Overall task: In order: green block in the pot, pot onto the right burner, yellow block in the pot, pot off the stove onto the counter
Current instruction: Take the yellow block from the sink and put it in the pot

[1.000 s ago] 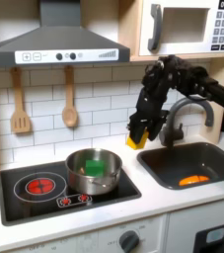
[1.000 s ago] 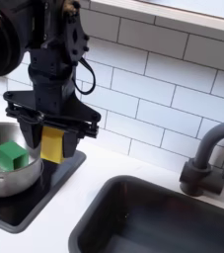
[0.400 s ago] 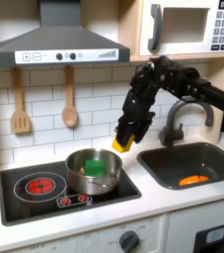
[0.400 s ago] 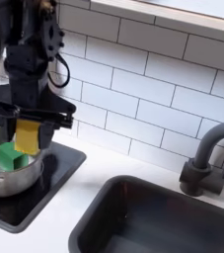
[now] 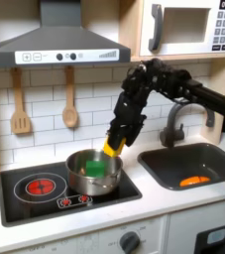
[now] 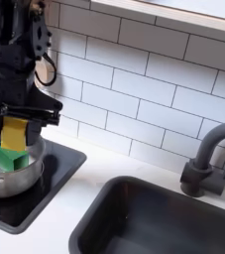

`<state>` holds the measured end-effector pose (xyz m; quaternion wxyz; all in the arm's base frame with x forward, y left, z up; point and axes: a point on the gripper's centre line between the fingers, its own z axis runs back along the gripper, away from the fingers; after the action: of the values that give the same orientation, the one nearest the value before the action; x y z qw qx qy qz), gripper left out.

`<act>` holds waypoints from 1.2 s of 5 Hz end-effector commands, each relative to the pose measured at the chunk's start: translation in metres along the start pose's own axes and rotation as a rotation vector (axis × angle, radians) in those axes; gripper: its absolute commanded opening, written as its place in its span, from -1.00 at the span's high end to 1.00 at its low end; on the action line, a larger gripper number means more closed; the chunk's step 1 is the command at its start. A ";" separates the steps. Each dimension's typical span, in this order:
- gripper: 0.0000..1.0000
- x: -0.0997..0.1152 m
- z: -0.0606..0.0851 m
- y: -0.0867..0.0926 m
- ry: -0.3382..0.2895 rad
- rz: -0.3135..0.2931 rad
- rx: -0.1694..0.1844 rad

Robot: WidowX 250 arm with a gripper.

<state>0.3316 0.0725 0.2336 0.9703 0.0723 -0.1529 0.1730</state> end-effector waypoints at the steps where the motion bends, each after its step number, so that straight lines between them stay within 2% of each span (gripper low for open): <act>1: 1.00 0.009 -0.009 0.010 0.006 0.022 0.020; 2: 1.00 0.012 -0.014 0.016 0.016 0.021 0.034; 3: 1.00 0.013 -0.013 0.024 0.018 0.041 0.043; 4: 1.00 0.003 -0.016 0.030 0.046 0.065 0.038; 6: 1.00 -0.003 -0.025 0.030 0.089 0.077 0.033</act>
<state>0.3266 0.1045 0.2119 0.9675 0.0746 -0.1101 0.2153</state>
